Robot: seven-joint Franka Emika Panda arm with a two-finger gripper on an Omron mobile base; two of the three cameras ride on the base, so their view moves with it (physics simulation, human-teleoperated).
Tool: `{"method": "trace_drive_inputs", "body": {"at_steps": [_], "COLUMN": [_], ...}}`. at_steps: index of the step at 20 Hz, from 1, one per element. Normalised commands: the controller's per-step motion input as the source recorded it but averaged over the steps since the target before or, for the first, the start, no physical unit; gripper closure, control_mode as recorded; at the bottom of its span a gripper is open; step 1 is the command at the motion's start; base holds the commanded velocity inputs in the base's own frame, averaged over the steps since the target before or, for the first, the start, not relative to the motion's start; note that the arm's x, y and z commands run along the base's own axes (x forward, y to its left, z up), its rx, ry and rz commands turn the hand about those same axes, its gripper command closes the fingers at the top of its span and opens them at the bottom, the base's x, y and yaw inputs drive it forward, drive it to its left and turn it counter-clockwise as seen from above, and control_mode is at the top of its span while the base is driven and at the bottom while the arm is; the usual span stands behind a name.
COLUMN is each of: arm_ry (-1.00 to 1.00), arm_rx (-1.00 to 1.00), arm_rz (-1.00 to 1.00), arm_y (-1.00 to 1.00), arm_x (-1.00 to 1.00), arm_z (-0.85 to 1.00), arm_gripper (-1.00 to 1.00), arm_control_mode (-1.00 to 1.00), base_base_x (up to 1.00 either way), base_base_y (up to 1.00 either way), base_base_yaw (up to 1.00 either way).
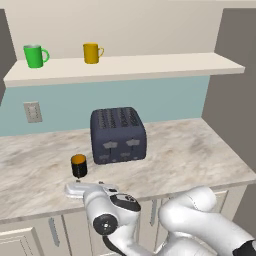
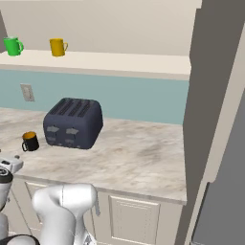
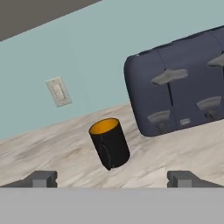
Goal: Pick the mug on the counter and place it in the cabinet with the handle facing the right, like the mugs already inside.
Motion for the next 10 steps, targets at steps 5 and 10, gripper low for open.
{"method": "trace_drive_inputs", "body": {"at_steps": [5,10], "arm_ry": [0.00,0.00], "arm_rx": [0.00,-0.01], "arm_rz": [0.00,-0.01], "arm_y": [0.01,0.16], "arm_x": [0.24,0.19], "arm_z": [-0.12,-0.14], "arm_gripper": [-1.00,-1.00], "arm_control_mode": [-1.00,-1.00], "base_base_x": [0.00,0.00], "base_base_y": [0.00,0.00], "base_base_yaw": [0.00,0.00]}}
